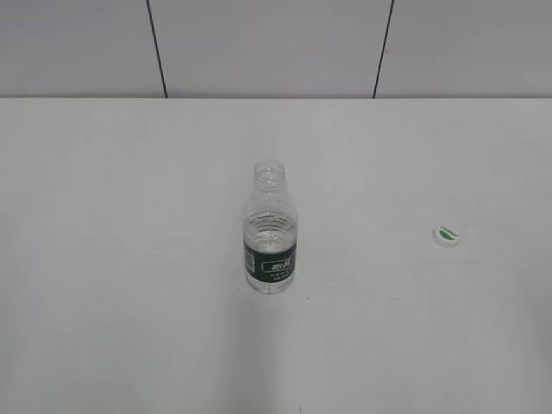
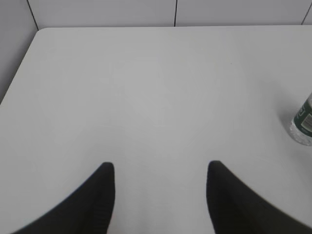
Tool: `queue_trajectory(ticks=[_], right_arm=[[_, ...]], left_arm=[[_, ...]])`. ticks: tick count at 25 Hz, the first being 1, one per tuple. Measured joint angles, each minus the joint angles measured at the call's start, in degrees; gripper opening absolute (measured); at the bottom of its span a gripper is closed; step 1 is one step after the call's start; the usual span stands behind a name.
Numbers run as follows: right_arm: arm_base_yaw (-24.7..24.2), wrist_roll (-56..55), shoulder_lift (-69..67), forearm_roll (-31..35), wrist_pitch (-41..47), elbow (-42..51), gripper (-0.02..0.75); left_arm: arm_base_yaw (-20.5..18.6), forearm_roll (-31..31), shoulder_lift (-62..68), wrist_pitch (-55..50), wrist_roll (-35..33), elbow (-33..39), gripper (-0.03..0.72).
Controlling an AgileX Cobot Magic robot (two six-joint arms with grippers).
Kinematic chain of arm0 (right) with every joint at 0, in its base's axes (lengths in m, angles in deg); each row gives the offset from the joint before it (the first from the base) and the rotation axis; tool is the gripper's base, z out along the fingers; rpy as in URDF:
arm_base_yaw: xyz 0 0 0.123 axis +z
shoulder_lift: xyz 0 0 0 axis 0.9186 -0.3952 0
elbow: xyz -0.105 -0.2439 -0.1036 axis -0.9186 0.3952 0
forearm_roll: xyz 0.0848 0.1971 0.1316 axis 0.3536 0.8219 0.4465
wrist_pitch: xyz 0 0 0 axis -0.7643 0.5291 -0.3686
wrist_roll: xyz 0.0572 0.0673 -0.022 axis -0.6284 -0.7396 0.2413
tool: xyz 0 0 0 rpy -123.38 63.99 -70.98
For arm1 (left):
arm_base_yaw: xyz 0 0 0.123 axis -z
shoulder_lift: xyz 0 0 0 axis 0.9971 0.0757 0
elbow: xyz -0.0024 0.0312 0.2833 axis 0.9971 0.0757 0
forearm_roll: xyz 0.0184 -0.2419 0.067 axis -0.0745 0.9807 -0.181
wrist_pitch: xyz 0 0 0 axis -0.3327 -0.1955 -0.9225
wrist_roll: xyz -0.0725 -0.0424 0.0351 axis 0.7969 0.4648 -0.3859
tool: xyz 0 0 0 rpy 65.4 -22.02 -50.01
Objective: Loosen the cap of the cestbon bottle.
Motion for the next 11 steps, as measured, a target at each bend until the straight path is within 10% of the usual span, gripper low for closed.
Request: queue_trajectory(ticks=[11], right_arm=[[0.00, 0.00, 0.00, 0.02, 0.00, 0.00, 0.518]], left_arm=[[0.00, 0.06, 0.00, 0.00, 0.00, 0.00, 0.356]])
